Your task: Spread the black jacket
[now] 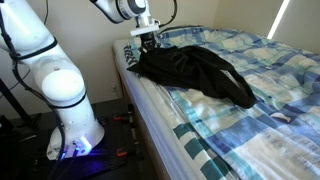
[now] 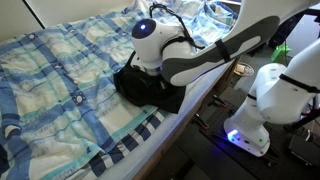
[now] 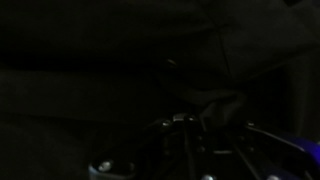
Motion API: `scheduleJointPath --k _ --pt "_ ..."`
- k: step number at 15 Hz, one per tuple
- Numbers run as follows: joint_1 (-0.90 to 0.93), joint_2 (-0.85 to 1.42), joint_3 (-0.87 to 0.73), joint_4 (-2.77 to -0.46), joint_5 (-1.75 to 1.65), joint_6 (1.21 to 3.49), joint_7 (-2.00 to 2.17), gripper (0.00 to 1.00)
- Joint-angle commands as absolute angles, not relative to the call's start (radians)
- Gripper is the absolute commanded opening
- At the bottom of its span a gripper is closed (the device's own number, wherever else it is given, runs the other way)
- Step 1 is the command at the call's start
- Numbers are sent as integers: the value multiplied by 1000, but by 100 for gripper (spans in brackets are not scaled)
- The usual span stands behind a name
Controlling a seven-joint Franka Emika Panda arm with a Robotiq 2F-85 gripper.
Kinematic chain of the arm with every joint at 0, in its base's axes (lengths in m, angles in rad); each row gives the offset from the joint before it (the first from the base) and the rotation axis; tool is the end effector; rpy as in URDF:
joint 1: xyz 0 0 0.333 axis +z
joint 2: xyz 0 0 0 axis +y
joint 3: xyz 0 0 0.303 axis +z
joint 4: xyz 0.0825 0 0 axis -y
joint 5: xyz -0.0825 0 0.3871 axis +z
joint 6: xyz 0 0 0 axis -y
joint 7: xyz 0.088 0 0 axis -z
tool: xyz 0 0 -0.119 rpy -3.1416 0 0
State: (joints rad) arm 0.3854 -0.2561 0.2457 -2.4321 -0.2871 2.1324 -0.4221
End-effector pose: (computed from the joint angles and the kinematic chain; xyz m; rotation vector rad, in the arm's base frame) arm 0.3750 0.2537 0.3713 2.3380 1.6070 -0.0358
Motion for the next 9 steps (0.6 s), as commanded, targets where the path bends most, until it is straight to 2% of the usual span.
scheduleJointPath --k 1,9 --pt "358 -280 283 -2393 -367 2105 -361 2" --pt "260 -221 254 -2167 -543 2065 -375 1"
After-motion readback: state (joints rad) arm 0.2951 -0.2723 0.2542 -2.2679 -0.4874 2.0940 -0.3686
